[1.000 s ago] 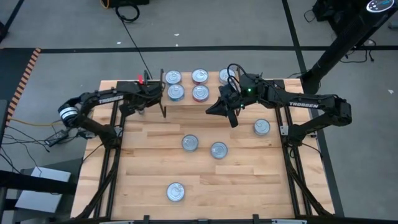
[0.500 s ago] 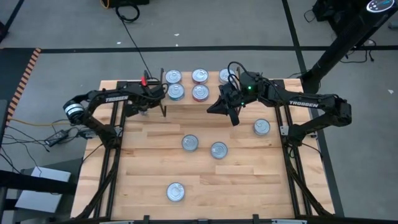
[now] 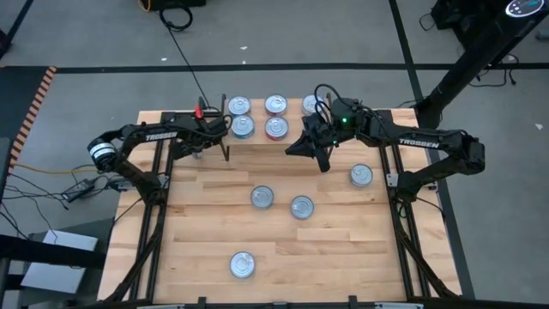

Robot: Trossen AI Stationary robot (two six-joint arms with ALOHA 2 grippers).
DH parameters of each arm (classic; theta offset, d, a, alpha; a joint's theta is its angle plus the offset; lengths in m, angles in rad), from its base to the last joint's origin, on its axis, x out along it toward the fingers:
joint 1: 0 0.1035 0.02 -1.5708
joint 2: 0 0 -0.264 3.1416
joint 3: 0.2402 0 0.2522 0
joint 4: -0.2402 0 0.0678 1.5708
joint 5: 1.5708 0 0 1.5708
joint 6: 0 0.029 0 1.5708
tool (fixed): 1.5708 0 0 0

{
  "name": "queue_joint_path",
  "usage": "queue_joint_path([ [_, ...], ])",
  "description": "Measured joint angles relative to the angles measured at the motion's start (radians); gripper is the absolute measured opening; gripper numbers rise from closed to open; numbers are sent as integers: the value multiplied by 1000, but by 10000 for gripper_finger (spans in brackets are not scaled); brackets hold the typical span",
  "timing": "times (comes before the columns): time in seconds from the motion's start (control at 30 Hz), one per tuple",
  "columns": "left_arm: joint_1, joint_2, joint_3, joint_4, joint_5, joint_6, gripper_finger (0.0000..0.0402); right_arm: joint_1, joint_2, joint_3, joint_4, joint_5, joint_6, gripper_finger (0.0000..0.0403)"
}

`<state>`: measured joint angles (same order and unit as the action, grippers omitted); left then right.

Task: Stack canned seafood by type on shelf
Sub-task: Stack the top blue tuna can on top of the other blue tuna can on the shelf

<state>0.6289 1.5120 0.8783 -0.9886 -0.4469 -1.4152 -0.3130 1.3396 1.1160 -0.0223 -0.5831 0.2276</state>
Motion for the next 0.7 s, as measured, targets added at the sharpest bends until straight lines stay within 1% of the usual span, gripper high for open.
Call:
queue_joint_path([
  [0.27,-2,-20,-1,-3,4,77,147,0,0,0,0,0,-1,23],
  [0.53,-3,-98,3,-81,-10,76,151,-1,0,0,9,1,-2,23],
  [0.7,-3,-109,70,-156,-51,84,150,-1,0,0,26,8,-3,23],
])
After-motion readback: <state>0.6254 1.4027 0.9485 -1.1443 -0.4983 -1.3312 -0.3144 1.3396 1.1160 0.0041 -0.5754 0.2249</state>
